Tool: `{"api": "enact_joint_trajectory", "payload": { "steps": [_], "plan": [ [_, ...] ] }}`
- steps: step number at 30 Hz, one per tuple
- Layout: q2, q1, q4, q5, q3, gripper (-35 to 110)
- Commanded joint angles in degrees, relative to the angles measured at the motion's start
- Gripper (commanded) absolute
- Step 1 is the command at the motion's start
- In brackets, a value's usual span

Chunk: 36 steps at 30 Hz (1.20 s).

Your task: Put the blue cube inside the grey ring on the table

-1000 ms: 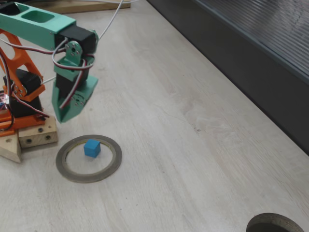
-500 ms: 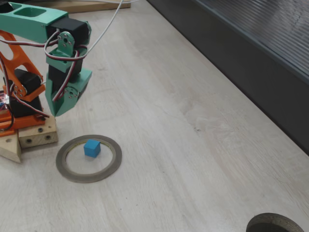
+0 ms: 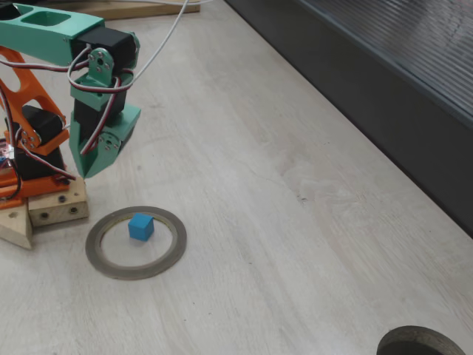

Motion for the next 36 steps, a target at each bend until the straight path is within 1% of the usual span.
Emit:
{"api": "enact_joint_trajectory", "payload": {
  "steps": [1,36],
  "plan": [
    [1.67,0.88,1.58,0.53,-0.18,0],
    [1.14,0.88,1.58,0.53,-0.18,0]
  ]
}}
